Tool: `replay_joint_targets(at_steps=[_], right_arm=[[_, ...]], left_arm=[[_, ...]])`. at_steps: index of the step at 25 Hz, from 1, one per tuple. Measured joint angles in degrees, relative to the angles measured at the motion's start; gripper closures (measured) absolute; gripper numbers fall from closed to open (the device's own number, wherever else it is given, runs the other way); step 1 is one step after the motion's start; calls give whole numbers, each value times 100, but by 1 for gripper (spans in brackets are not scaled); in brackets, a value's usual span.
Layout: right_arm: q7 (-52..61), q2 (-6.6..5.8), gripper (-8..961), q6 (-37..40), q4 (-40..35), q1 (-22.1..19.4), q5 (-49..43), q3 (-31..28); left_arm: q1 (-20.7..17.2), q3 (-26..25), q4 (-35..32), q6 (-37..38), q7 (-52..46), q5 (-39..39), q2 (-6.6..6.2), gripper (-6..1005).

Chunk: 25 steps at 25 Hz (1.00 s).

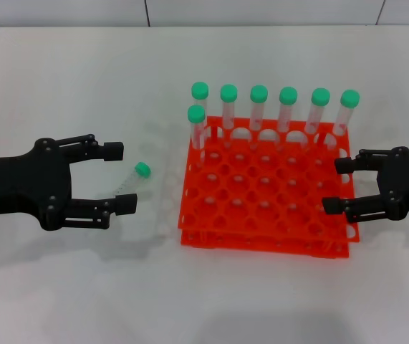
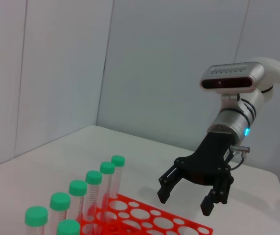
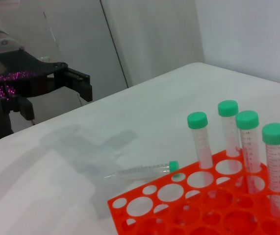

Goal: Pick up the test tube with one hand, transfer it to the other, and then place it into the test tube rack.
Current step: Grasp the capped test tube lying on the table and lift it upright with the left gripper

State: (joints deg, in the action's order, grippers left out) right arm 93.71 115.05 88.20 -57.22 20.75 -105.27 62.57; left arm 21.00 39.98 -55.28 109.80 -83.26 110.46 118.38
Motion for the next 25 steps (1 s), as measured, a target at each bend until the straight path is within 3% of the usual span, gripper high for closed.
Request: replay_joint_targets(at_steps=[17, 25], right_arm=[[-2, 0, 109, -56, 10, -23, 29, -2], [-2, 8, 109, -115, 15, -50, 77, -5]], left_arm=[[28, 0, 6, -90, -92, 70, -1, 146], [405, -19, 1, -290, -1103, 933, -159, 157]])
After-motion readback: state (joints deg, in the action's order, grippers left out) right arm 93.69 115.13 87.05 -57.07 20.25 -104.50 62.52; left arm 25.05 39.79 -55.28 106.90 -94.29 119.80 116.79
